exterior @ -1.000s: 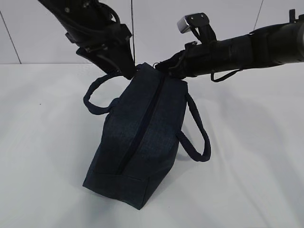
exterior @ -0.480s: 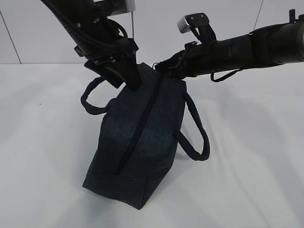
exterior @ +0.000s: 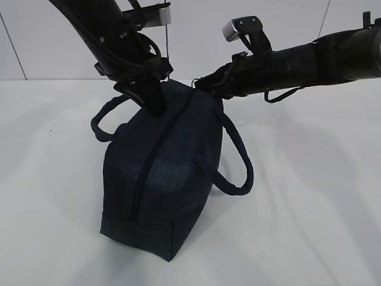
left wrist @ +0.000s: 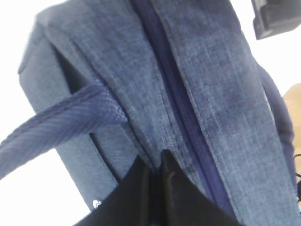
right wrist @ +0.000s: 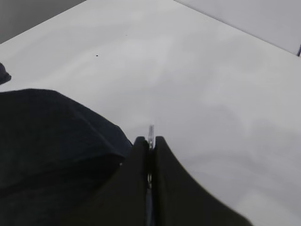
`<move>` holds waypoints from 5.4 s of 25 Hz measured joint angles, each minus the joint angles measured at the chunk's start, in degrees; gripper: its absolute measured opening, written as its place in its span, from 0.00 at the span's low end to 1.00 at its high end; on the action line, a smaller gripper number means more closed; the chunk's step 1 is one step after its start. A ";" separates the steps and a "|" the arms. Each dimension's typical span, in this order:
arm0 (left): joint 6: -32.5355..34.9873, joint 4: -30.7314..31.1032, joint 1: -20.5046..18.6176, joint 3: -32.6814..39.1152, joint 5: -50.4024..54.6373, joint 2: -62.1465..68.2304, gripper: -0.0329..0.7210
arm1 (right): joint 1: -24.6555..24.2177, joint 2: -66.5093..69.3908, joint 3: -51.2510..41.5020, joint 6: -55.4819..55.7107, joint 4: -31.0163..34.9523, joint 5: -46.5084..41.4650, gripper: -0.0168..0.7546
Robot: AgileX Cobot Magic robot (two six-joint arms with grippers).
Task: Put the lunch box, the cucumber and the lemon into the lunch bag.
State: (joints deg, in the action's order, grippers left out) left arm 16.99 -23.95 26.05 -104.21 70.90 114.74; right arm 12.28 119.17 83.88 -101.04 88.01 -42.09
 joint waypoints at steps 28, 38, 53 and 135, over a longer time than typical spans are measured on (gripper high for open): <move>0.34 1.78 0.00 -4.31 1.40 -7.82 0.04 | -5.68 0.41 0.92 1.11 5.35 -6.12 0.10; 0.34 0.74 0.00 -4.44 1.51 -8.04 0.04 | -9.08 -7.15 1.45 2.53 12.26 -8.13 0.65; 1.85 -11.08 -0.71 -4.68 -6.68 2.09 0.04 | -14.26 -14.69 1.45 10.84 6.64 -7.11 0.64; -4.81 11.09 -14.63 63.20 -4.42 -108.22 0.57 | -13.49 -116.45 -42.85 91.70 -73.83 -31.07 0.53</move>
State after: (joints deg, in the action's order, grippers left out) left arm 12.18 -12.86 11.41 -41.01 66.48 6.52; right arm -1.21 2.72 41.03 -9.35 14.18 -73.15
